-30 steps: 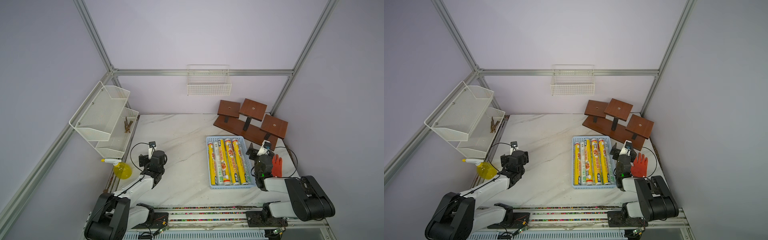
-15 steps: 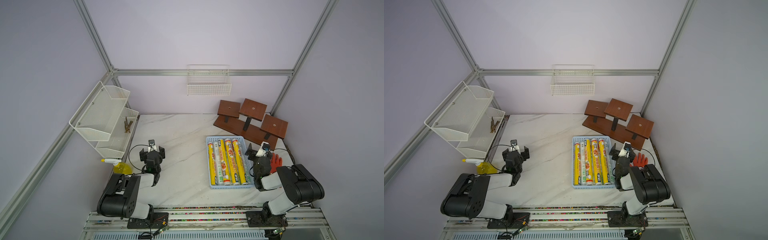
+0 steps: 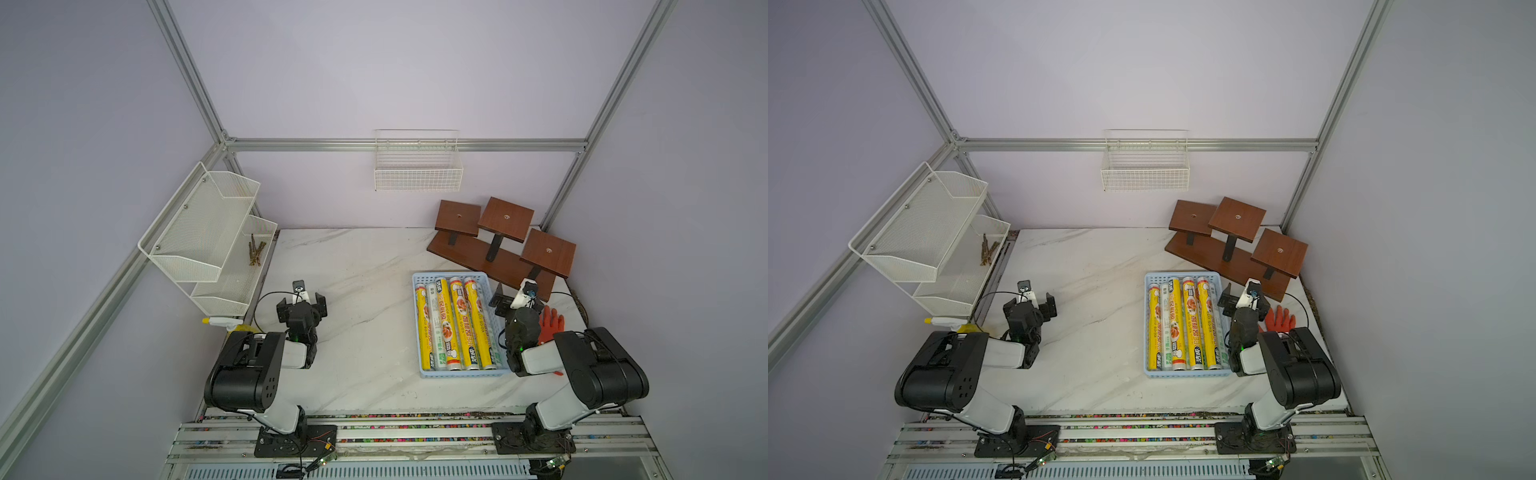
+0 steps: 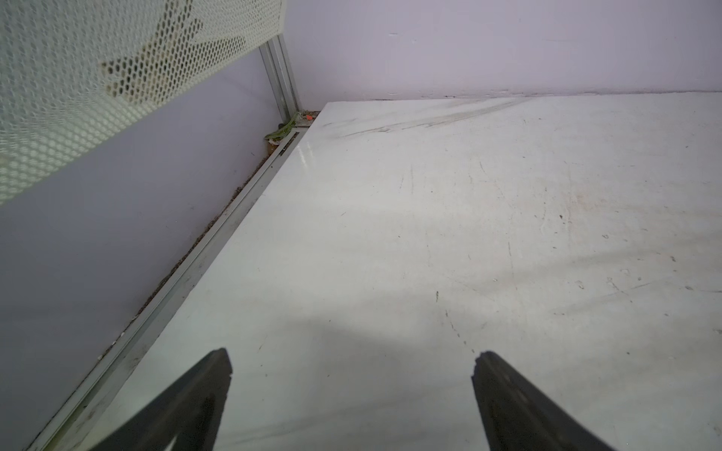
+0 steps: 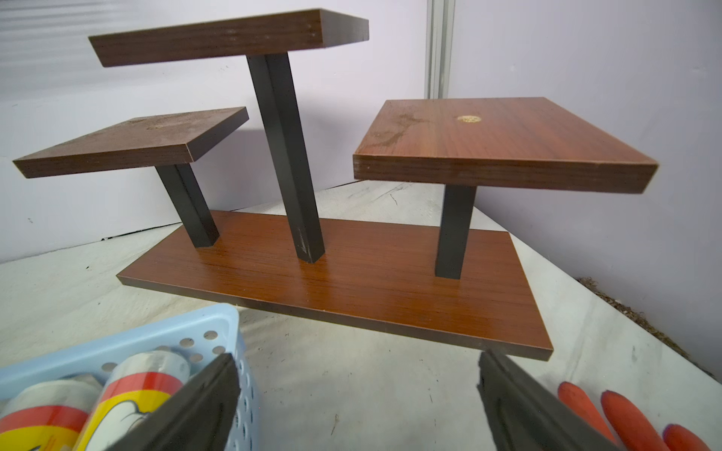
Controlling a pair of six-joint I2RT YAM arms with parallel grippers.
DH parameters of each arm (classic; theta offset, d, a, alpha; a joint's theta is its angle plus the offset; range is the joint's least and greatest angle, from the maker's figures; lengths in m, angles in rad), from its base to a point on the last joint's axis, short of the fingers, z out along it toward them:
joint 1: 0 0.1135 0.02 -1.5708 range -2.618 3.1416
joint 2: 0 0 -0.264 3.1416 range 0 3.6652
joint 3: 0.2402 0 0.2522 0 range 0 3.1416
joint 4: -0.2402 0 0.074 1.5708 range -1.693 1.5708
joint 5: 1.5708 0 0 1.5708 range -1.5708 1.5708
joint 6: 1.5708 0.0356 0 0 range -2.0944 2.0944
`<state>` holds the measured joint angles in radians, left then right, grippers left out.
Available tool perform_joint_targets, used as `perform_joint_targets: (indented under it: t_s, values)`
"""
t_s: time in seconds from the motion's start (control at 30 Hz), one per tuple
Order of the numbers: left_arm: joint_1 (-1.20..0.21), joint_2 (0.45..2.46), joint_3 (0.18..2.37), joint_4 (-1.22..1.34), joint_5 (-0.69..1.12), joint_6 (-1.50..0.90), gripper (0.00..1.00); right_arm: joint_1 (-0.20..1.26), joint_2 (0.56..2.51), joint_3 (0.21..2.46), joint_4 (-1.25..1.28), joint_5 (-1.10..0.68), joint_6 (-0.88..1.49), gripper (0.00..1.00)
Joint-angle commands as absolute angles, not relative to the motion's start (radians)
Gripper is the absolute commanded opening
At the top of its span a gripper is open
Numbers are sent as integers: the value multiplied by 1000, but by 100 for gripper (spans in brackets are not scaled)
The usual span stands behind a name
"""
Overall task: Put the plastic wrap into the basket
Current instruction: Reset both arms
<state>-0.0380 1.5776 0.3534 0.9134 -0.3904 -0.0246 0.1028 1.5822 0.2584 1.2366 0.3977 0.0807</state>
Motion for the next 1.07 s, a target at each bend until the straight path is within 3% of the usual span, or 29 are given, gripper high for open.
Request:
perform_joint_targets:
  t_s: [0.0, 1.03]
  values:
    - [-20, 1575, 372, 966, -283, -22, 100, 106, 1584, 279, 1213, 371, 54, 100]
    - [-15, 1573, 376, 951, -271, -20, 100, 107, 1583, 278, 1215, 372, 52, 100]
